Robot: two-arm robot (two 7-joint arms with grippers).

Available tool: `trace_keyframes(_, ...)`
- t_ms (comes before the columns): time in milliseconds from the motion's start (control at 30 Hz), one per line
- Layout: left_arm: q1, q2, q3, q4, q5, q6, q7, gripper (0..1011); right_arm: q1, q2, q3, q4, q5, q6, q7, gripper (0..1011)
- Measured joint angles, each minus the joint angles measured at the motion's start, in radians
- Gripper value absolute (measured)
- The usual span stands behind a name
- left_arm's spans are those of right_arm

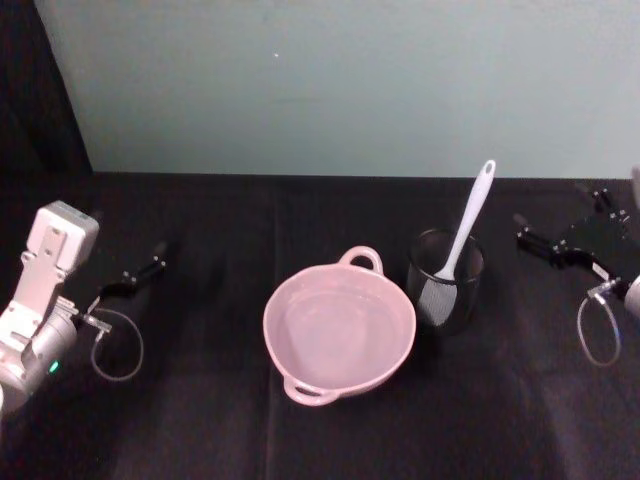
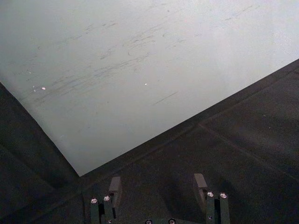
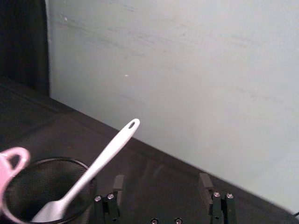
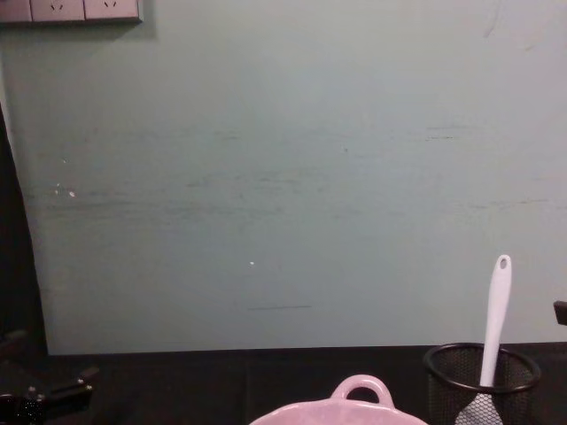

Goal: Use the one hand to pick up the spoon and stir the clear water in the bowl.

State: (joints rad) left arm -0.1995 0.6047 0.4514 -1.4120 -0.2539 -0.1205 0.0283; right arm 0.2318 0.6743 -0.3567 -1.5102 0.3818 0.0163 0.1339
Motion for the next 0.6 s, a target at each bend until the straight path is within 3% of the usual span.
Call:
trace_keyframes(200,0.0,0.0,0.0,0.0,0.0,0.0,0.0,1005,0.019,-0.039,-0.037,0.059,-0.134,-0.074,-0.066,1003)
trace_keyframes(333,0.0,0.0,0.0,0.0,0.0,0.0,0.0,1005,0.03,-0.063,-0.049,0.093,-0.175,-0.086,-0.081,1003)
trace_keyframes(600,0.0,0.0,0.0,0.0,0.0,0.0,0.0,1005,0.041,-0.103,-0.043,0.148,-0.177,-0.04,-0.082,1003)
